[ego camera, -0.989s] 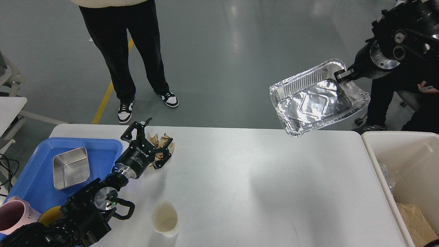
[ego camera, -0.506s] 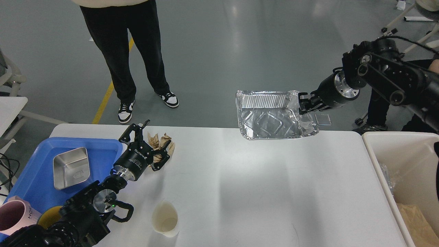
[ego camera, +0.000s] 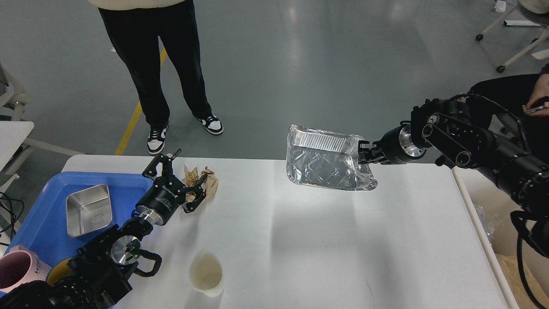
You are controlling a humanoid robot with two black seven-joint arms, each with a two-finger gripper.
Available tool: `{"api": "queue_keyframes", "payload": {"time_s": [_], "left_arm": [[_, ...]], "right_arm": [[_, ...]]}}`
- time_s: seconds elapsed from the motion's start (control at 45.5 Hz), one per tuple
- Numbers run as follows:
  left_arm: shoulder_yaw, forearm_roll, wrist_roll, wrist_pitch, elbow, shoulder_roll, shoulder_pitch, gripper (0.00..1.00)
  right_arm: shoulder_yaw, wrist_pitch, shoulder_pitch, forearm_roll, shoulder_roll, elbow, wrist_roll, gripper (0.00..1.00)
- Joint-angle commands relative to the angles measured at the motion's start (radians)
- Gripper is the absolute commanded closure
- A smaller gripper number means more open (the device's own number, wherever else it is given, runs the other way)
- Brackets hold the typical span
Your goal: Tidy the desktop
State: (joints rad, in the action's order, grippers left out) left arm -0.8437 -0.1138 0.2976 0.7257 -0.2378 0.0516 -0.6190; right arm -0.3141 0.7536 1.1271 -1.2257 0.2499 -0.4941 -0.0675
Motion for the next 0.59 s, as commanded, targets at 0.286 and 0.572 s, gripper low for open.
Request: {"api": "queue_keyframes", "payload": {"time_s": [0.286, 0.572], "left_arm": [[0.093, -0.014, -0.014, -0.052, -0.164, 0.131, -0.007, 0.04], [0.207, -0.01, -0.158, -0.527, -0.938, 0.529, 0.056, 0.04]], "right_arm": [[0.001, 0.0, -0.003, -0.001, -0.008, 0.002, 0.0, 1.0], [0.001, 0.0, -0.015, -0.001, -0.008, 0.002, 0.0, 1.0]]}}
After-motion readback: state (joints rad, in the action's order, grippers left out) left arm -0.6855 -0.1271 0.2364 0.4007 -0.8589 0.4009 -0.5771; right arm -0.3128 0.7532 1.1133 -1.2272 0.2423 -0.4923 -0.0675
